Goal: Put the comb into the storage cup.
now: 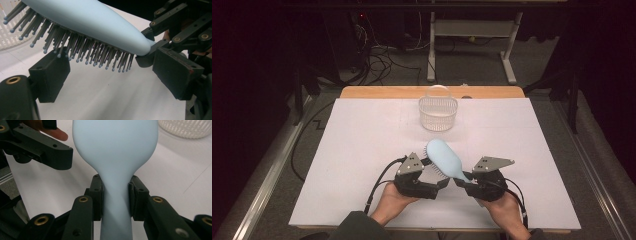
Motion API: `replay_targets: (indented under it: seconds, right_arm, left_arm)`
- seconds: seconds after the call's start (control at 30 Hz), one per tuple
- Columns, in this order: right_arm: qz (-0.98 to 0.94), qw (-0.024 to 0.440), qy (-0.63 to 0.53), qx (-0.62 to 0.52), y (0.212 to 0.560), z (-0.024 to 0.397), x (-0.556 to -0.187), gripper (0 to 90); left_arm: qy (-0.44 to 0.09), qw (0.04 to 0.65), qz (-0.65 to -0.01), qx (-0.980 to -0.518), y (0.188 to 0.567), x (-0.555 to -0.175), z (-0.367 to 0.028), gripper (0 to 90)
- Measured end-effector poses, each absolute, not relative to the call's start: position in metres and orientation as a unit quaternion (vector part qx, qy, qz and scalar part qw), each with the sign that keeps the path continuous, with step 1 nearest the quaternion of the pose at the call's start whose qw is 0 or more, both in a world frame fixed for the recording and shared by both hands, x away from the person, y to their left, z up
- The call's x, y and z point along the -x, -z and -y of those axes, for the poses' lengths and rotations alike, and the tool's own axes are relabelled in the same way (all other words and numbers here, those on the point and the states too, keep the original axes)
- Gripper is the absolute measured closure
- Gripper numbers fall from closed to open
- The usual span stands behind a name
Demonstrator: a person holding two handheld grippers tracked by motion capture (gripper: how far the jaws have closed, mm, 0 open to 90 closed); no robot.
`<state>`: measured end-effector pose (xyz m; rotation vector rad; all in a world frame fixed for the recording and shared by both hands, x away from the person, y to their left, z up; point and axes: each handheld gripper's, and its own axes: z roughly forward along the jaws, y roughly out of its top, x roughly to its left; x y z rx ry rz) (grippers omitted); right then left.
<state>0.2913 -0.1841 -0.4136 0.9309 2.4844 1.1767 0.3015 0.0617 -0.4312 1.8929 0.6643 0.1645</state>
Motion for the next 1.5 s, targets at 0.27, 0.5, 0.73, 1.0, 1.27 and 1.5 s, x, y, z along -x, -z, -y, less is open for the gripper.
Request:
replay_targets:
  seconds: [0.27, 0.5, 0.73, 1.0, 1.27, 1.5]
  right_arm:
    - [-0.854, 0.127, -0.399, -0.309, 0.415, 0.176, -0.289, 69.7]
    - [-0.858, 0.136, -0.391, -0.302, 0.417, 0.169, -0.288, 69.7]
    - [-0.861, 0.142, -0.382, -0.303, 0.419, 0.162, -0.288, 69.7]
    - [-0.872, 0.155, -0.371, -0.278, 0.420, 0.147, -0.282, 69.9]
    - [-0.872, 0.154, -0.372, -0.278, 0.420, 0.144, -0.282, 70.0]
    - [-0.872, 0.162, -0.372, -0.274, 0.418, 0.142, -0.282, 70.0]
  left_arm:
    - [-0.055, 0.532, -0.289, -0.794, 0.431, -0.304, -0.062, 13.9]
    - [-0.050, 0.537, -0.298, -0.788, 0.429, -0.304, -0.064, 13.9]
    - [-0.048, 0.539, -0.306, -0.783, 0.427, -0.305, -0.067, 14.2]
    - [-0.049, 0.528, -0.306, -0.791, 0.429, -0.305, -0.065, 14.3]
    - [-0.068, 0.523, -0.303, -0.793, 0.429, -0.304, -0.064, 14.3]
    - [-0.064, 0.531, -0.306, -0.788, 0.427, -0.303, -0.066, 14.4]
